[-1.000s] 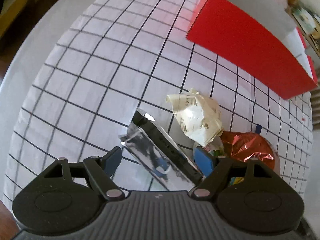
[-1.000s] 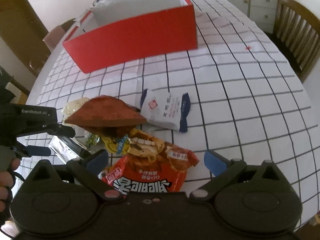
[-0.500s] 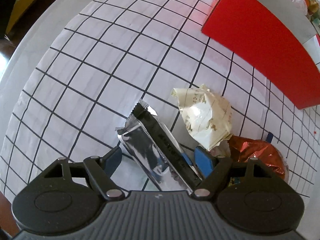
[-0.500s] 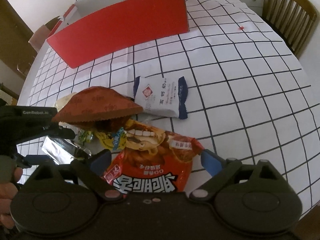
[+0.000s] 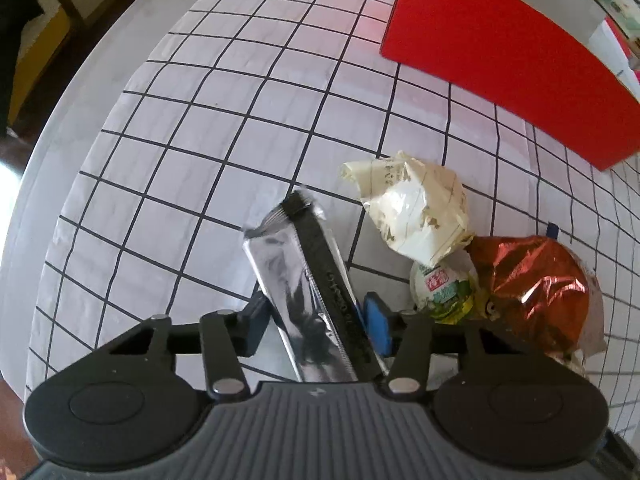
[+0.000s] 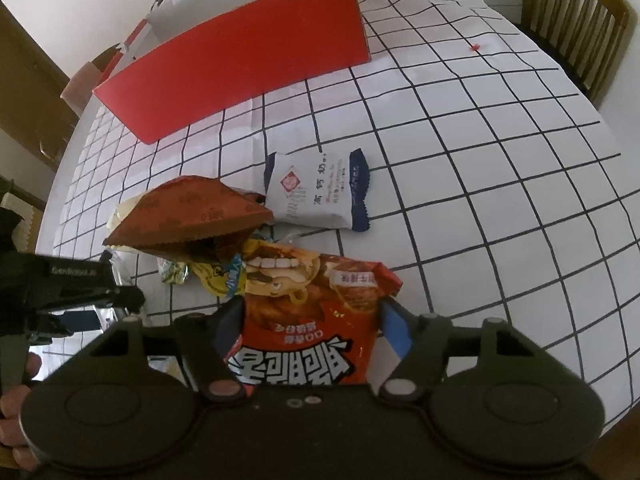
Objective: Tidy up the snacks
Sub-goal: 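Grasp the silver wrapper bar with the left tool while the right tool grasps the red chip bag, then carry the silver bar and red chip bag into the red box and lower them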
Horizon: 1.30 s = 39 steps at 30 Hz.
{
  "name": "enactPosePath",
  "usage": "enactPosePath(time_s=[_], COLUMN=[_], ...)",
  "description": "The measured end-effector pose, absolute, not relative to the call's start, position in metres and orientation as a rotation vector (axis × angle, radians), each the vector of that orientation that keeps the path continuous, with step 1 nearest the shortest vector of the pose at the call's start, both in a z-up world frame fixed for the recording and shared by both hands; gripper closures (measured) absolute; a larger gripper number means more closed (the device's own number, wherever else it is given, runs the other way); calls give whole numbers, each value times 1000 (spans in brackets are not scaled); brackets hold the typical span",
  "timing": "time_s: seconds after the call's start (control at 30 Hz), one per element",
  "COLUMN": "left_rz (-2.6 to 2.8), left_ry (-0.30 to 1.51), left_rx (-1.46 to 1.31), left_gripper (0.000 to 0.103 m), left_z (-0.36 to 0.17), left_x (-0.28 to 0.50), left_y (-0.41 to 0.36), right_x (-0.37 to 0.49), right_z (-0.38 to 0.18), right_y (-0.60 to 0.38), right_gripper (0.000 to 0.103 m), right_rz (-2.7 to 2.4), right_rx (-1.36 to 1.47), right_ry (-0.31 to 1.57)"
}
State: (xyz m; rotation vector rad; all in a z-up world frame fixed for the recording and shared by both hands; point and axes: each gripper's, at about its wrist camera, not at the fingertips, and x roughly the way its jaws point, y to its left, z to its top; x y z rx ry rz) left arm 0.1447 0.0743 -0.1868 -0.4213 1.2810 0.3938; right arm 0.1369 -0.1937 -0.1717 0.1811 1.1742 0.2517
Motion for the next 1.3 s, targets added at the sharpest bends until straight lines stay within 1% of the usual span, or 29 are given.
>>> enactPosePath(time_s=[0.17,0.37,0.7,1.0,1.3], left_rz=[349,332,305,256,202], left_ry=[1265,1258,1217,1129,1050], left_rx=[-421,-447,-475,-436,-372], left_gripper=[56,56,56,56,56], left_z=[-184,-180,-169,-133,-102], left_x=[139,131,107,97,97], left_y=[75,82,95,89,74], right_x=[133,127,114,116,144], right_z=[-168,-165,-143,-116,-79], right_y=[-195,-203,-221,-222,-213], right_gripper=[42,43,44,44,44], right_rz=[254,242,241,267,327], right_rx=[175,187,204,168,110], right_ry=[1157,1145,1084,1018,933])
